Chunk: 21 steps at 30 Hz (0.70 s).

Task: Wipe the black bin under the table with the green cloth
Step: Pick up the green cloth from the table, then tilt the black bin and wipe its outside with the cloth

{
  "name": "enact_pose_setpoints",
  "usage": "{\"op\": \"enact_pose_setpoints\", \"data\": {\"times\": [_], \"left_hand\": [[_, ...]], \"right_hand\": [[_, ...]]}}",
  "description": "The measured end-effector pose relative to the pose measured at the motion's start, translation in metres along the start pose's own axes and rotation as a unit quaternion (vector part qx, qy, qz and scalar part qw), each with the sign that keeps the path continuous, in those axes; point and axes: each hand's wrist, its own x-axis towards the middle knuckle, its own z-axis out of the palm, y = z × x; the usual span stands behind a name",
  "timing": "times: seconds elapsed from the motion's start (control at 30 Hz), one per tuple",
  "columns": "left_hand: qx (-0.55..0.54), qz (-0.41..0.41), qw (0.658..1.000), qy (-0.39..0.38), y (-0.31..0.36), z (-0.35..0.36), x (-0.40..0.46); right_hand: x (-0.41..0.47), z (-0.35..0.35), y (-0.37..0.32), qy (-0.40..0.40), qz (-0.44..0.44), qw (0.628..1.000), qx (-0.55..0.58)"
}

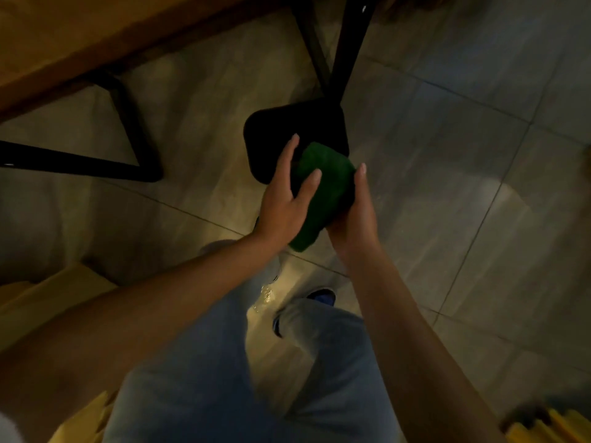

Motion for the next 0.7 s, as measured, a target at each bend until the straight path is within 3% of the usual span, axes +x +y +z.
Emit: {"op": "enact_pose_setpoints", "data": {"times": [0.27,0.5,0.7], "left_hand": [[-0.049,0.013,0.998,-0.029,-0.074,0.028,0.074],[-0.162,-0.070,0.984,-0.033,-0.138,0.079,0.124],[-0.133,-0.029,0.990,-0.029,-0.151,0.080,0.135]], "right_hand": [[0.106,-0.038,0.042,-0.075,-0.099,0.988,-0.096],[0.163,-0.093,0.058,-0.098,-0.123,0.983,-0.097],[0.191,-0.098,0.077,-0.099,-0.122,0.987,-0.040]]}}
